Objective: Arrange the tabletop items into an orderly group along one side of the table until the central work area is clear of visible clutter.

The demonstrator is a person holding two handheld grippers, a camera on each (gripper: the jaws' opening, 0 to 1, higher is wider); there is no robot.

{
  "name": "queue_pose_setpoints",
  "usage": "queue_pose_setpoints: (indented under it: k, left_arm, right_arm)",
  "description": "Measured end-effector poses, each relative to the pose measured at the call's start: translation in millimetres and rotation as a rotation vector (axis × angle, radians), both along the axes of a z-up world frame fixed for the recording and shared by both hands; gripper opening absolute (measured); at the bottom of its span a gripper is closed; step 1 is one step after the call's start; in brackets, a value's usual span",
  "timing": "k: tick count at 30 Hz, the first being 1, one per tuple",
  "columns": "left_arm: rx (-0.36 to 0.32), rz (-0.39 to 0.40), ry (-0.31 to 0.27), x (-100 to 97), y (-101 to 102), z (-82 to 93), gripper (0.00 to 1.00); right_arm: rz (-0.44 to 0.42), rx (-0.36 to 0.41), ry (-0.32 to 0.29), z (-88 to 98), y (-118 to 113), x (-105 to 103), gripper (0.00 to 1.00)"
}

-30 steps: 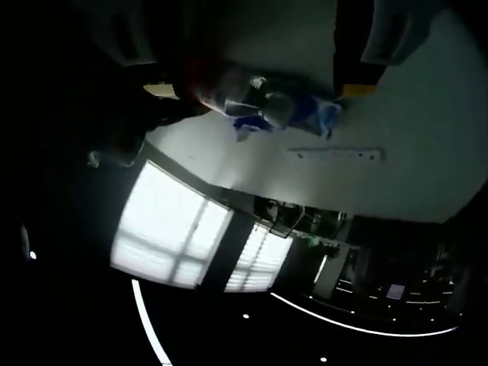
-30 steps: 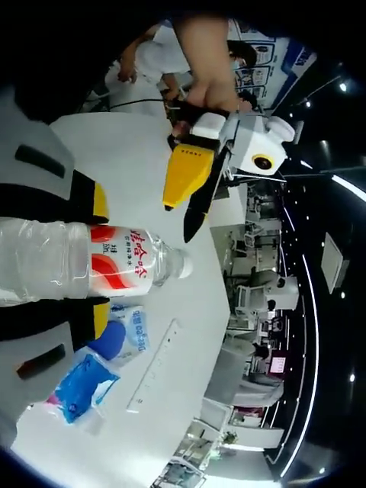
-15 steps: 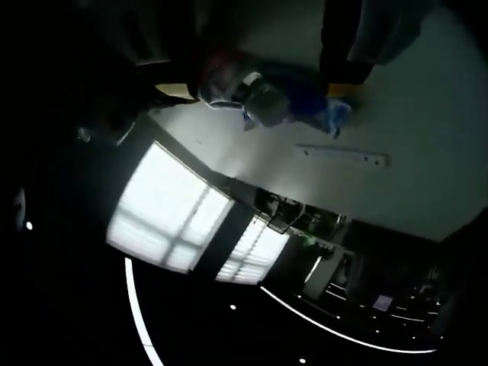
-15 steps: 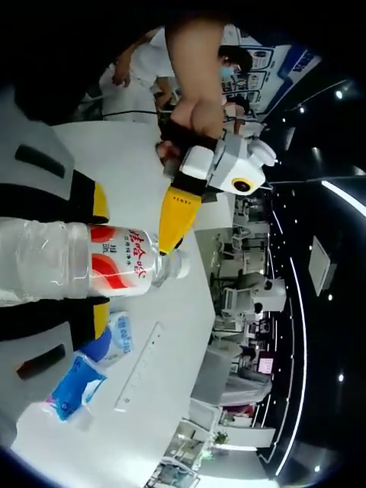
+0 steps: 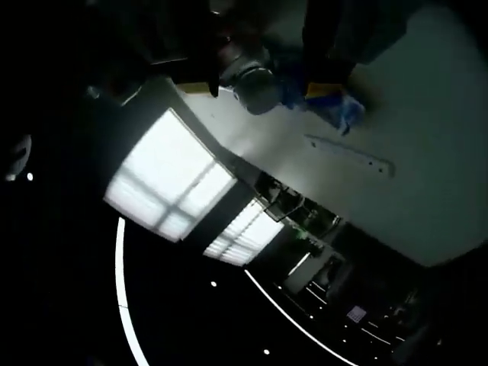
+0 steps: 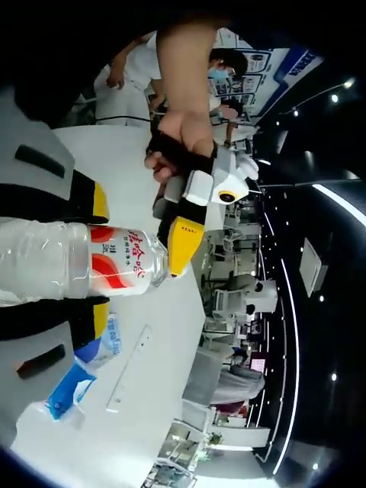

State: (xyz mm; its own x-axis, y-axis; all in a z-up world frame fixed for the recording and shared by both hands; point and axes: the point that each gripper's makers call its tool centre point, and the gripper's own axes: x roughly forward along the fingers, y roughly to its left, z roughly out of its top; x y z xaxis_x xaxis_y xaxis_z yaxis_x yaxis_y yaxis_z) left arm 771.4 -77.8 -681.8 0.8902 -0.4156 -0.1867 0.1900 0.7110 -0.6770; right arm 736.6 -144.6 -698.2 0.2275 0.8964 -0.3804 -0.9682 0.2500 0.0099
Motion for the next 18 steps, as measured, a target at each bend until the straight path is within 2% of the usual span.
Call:
queue_pose_setpoints:
  k: [4,8,15,18]
  left_arm:
    - [-0.037,0.019,-0.010,1.8,0.5,4.4,0.33]
    - [-0.088,0.041,0.010,3.4,-2.7,6.9,0.27]
    - [-0.150,0.064,0.023,4.9,-5.1,9.5,0.26]
    - [-0.148,0.063,0.030,5.5,-6.9,8.6,0.26]
  right_arm:
    - [0.004,0.005,0.003,0.9,1.3,-1.8,0.31]
    - [0.005,0.013,-0.001,2.8,2.4,-3.6,0.31]
    - [0.000,0.025,-0.003,7.5,3.1,-1.3,0.31]
    - [-0.001,0.024,0.001,6.5,2.3,-0.9,0.31]
